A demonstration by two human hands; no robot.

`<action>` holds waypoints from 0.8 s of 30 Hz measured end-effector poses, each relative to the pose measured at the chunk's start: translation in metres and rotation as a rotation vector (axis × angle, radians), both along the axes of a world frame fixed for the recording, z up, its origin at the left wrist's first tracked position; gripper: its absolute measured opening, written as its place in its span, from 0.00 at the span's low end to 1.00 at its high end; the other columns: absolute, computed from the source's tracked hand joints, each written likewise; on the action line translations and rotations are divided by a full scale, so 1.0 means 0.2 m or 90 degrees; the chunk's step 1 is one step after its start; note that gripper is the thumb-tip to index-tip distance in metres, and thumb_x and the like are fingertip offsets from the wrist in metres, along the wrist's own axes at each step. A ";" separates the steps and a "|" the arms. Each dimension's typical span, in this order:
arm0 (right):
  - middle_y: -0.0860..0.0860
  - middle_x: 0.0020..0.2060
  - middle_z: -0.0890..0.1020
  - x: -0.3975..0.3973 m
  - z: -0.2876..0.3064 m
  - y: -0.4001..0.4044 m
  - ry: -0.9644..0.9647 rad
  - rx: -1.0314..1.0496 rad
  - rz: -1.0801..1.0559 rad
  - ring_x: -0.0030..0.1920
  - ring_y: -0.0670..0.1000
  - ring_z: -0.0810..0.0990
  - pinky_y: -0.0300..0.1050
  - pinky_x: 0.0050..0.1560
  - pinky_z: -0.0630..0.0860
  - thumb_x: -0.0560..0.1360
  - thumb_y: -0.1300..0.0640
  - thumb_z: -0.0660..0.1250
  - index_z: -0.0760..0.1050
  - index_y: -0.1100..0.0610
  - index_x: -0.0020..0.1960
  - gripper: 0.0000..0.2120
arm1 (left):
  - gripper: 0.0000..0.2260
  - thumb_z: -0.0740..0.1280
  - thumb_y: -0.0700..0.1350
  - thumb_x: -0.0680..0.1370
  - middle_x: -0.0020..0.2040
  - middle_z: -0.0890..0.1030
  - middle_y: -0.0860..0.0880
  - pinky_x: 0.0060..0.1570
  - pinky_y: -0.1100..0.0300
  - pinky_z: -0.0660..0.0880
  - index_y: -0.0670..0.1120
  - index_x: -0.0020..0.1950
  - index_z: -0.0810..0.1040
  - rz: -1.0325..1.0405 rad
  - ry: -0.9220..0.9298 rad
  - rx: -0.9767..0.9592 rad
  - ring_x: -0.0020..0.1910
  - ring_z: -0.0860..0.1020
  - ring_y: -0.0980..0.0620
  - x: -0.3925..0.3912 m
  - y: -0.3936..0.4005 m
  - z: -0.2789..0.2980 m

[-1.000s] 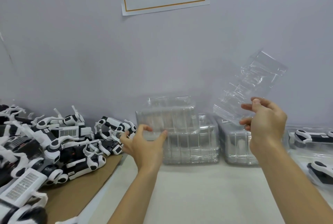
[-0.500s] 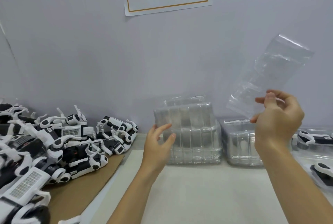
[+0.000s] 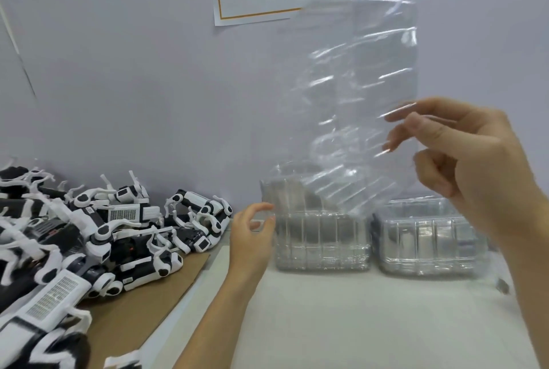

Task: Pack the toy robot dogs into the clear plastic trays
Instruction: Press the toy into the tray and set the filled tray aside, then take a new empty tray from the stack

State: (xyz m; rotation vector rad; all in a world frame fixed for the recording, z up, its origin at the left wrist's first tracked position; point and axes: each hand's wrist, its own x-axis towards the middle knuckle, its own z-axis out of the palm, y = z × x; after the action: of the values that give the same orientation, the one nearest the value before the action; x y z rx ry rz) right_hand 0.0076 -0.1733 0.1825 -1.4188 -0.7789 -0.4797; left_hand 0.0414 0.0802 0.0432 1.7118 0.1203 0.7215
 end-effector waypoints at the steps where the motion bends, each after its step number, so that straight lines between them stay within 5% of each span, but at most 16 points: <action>1: 0.56 0.37 0.84 -0.02 0.01 0.00 0.009 -0.046 0.032 0.17 0.49 0.61 0.32 0.20 0.59 0.75 0.55 0.69 0.83 0.54 0.46 0.06 | 0.10 0.64 0.41 0.80 0.57 0.76 0.53 0.49 0.61 0.73 0.56 0.51 0.81 0.023 -0.009 -0.026 0.50 0.76 0.56 0.00 0.02 0.01; 4: 0.56 0.39 0.85 -0.06 0.02 0.02 0.020 -0.223 0.078 0.18 0.47 0.64 0.32 0.28 0.71 0.73 0.51 0.73 0.83 0.51 0.47 0.06 | 0.11 0.62 0.37 0.80 0.52 0.79 0.51 0.49 0.53 0.77 0.52 0.49 0.81 0.081 -0.031 -0.137 0.45 0.77 0.54 0.00 0.09 0.05; 7: 0.49 0.41 0.86 -0.08 0.02 0.04 0.066 -0.465 0.055 0.20 0.47 0.71 0.54 0.48 0.79 0.73 0.47 0.70 0.82 0.45 0.48 0.05 | 0.10 0.62 0.37 0.80 0.47 0.79 0.46 0.36 0.58 0.73 0.49 0.45 0.79 0.082 -0.036 -0.263 0.39 0.76 0.52 -0.01 0.18 0.09; 11: 0.44 0.41 0.86 -0.08 -0.02 0.11 0.204 -0.741 0.045 0.26 0.46 0.80 0.39 0.35 0.77 0.75 0.50 0.72 0.82 0.45 0.46 0.01 | 0.09 0.62 0.35 0.79 0.37 0.79 0.44 0.25 0.64 0.72 0.44 0.42 0.78 0.042 -0.025 -0.345 0.28 0.77 0.53 -0.04 0.22 0.14; 16: 0.43 0.40 0.86 0.00 -0.21 0.29 0.297 -0.952 -0.013 0.29 0.40 0.82 0.31 0.29 0.72 0.75 0.51 0.72 0.81 0.49 0.46 0.02 | 0.06 0.63 0.41 0.79 0.38 0.83 0.45 0.36 0.57 0.75 0.43 0.44 0.78 -0.032 0.219 -0.240 0.33 0.79 0.47 -0.07 0.19 0.15; 19: 0.45 0.39 0.86 0.05 -0.34 0.38 0.319 -0.992 -0.014 0.28 0.40 0.82 0.35 0.37 0.77 0.75 0.53 0.73 0.81 0.53 0.51 0.06 | 0.06 0.64 0.44 0.78 0.44 0.84 0.46 0.41 0.56 0.75 0.45 0.48 0.80 -0.080 0.356 -0.117 0.38 0.79 0.46 -0.08 0.16 0.12; 24: 0.46 0.43 0.86 0.08 -0.41 0.41 0.332 -0.984 0.001 0.27 0.41 0.81 0.36 0.36 0.76 0.73 0.49 0.76 0.80 0.53 0.52 0.12 | 0.07 0.66 0.44 0.80 0.50 0.80 0.51 0.42 0.59 0.74 0.50 0.58 0.78 -0.163 0.397 -0.001 0.42 0.78 0.51 -0.08 0.13 0.06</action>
State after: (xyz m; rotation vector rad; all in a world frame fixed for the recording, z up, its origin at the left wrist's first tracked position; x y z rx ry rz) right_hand 0.0239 -0.0921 0.1011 -2.7695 -0.6742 0.7053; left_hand 0.0257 0.1055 0.0557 1.8575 0.3242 -0.0173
